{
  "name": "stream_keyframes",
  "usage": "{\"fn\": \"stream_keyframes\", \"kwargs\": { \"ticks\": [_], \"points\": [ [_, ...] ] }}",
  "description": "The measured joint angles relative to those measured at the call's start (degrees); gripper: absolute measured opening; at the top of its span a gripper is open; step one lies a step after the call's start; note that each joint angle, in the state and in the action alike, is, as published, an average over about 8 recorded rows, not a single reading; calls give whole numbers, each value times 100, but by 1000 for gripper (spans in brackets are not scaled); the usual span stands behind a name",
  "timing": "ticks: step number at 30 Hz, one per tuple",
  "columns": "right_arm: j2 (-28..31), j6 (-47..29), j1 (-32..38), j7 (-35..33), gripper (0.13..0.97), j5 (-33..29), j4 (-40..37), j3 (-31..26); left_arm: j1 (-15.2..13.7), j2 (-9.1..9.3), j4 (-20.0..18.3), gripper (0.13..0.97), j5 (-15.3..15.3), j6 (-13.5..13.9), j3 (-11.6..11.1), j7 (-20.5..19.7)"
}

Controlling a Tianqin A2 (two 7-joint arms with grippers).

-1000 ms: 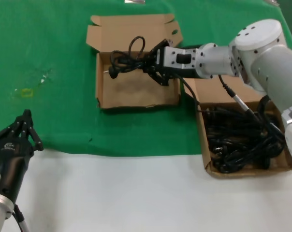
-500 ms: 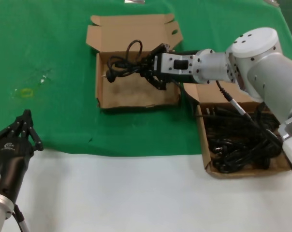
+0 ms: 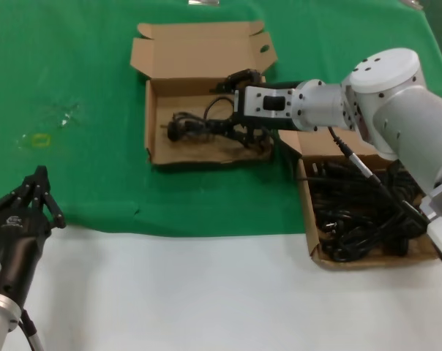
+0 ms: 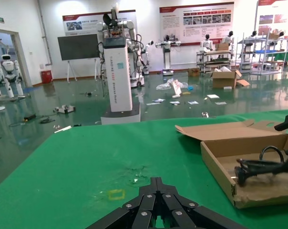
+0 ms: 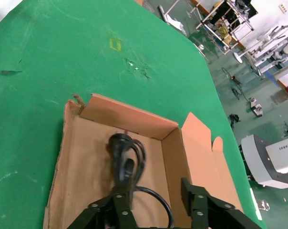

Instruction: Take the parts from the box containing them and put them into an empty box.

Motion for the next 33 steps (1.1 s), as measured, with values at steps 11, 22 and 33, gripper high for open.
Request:
{"fn": "stream_keyframes", "kwargs": {
  "ticks": [11, 22, 33],
  "points": [
    [0, 12, -8, -24, 466, 82, -2, -61, 0, 0, 0, 144, 0, 0, 0, 0],
    [10, 35, -56, 5, 717, 81, 52, -38, 0, 0, 0, 171, 0, 0, 0, 0],
    [183, 392, -831, 521, 893, 59, 937, 348, 0, 0, 0, 271, 0, 0, 0, 0]
  ]
}}
